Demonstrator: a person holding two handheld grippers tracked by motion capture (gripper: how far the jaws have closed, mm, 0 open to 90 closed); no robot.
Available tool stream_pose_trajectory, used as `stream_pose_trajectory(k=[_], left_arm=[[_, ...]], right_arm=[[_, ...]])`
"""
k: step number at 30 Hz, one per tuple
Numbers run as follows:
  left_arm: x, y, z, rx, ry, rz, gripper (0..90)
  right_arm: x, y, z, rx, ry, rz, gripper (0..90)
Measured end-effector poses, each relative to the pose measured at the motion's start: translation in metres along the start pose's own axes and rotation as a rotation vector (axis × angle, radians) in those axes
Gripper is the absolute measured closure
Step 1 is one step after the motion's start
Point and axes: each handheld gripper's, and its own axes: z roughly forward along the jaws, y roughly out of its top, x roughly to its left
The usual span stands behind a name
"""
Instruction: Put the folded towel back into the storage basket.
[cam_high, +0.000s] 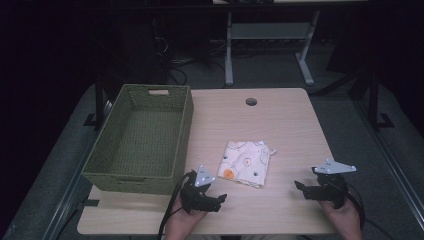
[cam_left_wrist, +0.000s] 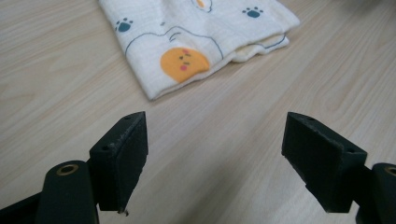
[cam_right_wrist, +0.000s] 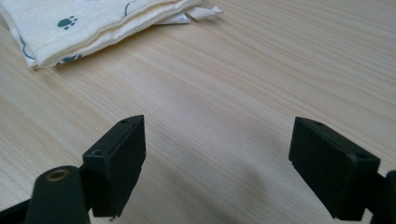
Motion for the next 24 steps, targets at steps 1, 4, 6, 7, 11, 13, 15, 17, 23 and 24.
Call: stream_pose_trajectory(k=[1,4,6,7,11,13,15,17,23,24], left_arm=[[0.0,0.0,0.0,0.0,0.0,0.0,22.9],[0.0,0.009,0.005,0.016,-0.007,0.012,22.9],[0.0,0.012,0.007,0.017,-0.006,0.018,22.9],[0.0,0.016,0.009,0.024,-0.006,0.019,22.9],[0.0,0.024,0.015,0.035,-0.012,0.02,23.3],[0.0,0.029,0.019,0.043,-0.008,0.022,23.4],[-0.002,0.035,0.022,0.052,-0.008,0.027,23.7],[-0.004,0.042,0.026,0.063,0.0,0.045,24.0],[-0.006,0.06,0.039,0.101,0.012,0.077,25.0],[-0.006,0.065,0.043,0.113,0.02,0.087,25.2]], right_arm=[[0.0,0.0,0.0,0.0,0.0,0.0,18.3],[-0.001,-0.001,-0.001,-0.004,-0.001,0.007,18.3],[-0.001,-0.001,0.0,-0.005,0.0,0.007,18.3],[-0.002,-0.001,0.0,-0.005,0.0,0.006,18.3],[-0.002,-0.001,0.0,-0.005,0.001,0.007,18.3],[-0.002,-0.001,0.0,-0.005,0.002,0.006,18.3],[-0.002,-0.001,0.0,-0.004,0.004,0.006,18.3],[-0.002,-0.001,0.0,-0.003,0.006,0.007,18.3],[-0.002,-0.001,0.001,-0.002,0.008,0.004,18.4],[-0.003,-0.001,0.0,-0.008,0.008,0.0,18.4]])
